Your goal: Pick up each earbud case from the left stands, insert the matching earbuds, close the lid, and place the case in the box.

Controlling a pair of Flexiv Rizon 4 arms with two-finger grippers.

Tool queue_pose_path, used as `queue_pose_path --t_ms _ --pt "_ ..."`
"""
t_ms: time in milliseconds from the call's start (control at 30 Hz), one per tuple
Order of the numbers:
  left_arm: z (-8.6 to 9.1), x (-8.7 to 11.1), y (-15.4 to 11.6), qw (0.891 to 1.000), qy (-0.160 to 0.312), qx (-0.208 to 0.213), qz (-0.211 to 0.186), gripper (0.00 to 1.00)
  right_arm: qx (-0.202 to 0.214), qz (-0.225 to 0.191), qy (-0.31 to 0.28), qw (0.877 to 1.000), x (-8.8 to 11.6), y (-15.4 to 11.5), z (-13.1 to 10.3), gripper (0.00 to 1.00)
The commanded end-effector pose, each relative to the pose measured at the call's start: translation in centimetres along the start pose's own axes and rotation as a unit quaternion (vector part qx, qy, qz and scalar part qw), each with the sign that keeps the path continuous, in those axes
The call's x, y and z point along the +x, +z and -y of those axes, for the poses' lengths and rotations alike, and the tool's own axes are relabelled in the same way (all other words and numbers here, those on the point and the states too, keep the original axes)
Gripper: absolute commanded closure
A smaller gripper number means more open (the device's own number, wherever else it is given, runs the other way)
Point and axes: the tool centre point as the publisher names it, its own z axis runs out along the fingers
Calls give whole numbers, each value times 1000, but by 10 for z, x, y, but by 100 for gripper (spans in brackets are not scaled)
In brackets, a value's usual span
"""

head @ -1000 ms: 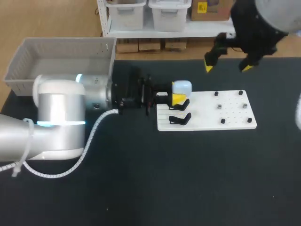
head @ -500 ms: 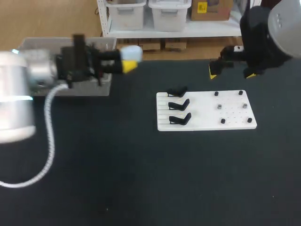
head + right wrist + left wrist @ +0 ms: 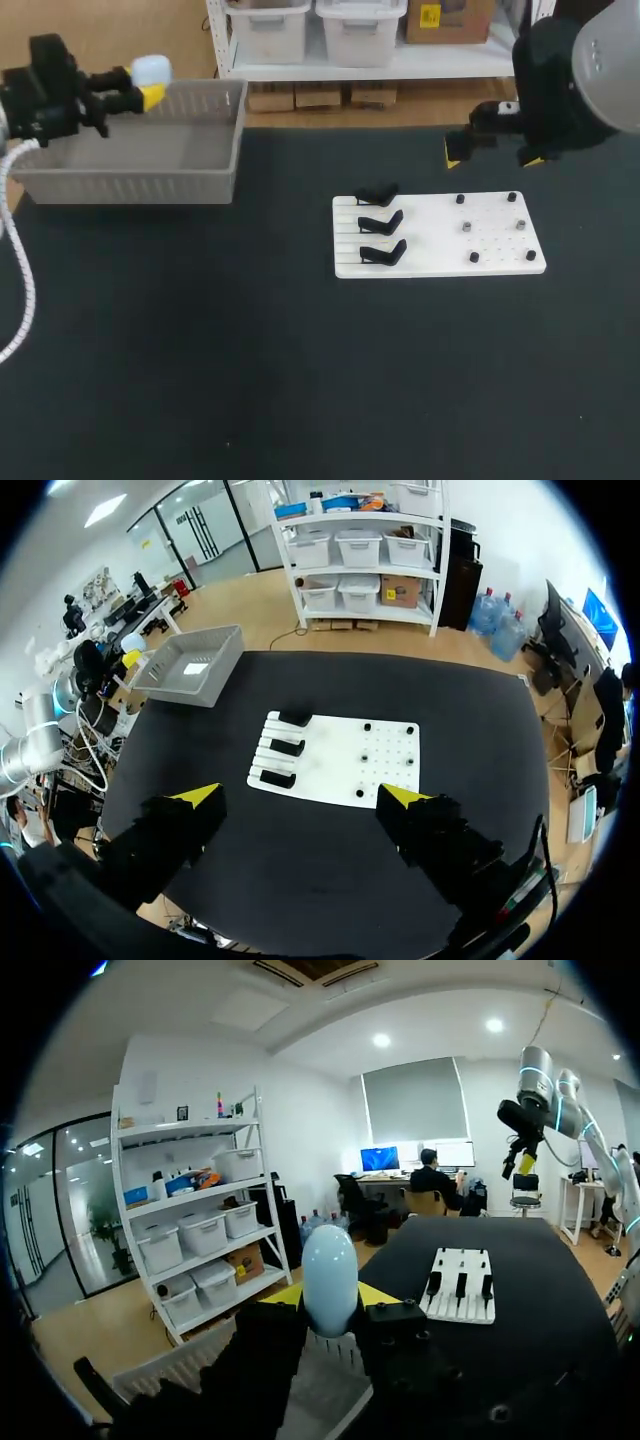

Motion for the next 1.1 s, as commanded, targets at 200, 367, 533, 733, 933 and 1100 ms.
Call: queue_pose_path --t_ms 200,367,533,733,933,1100 --pt "-100 31 14 999 -14 23 -34 100 0 5 1 1000 2 0 1 0" --pt "-134 59 20 997 -29 29 -66 100 0 5 1 1000 2 0 1 0" --pt "-145 74 28 996 -39 36 -71 93 0 5 1 1000 2 0 1 0" --pt "-146 73 26 996 -38 43 -67 0 0 5 1 1000 2 0 1 0" --pt "-138 63 15 997 -23 54 -44 0 0 5 1 1000 2 0 1 0" --pt "-138 63 15 997 -23 54 -44 0 0 5 1 1000 2 0 1 0"
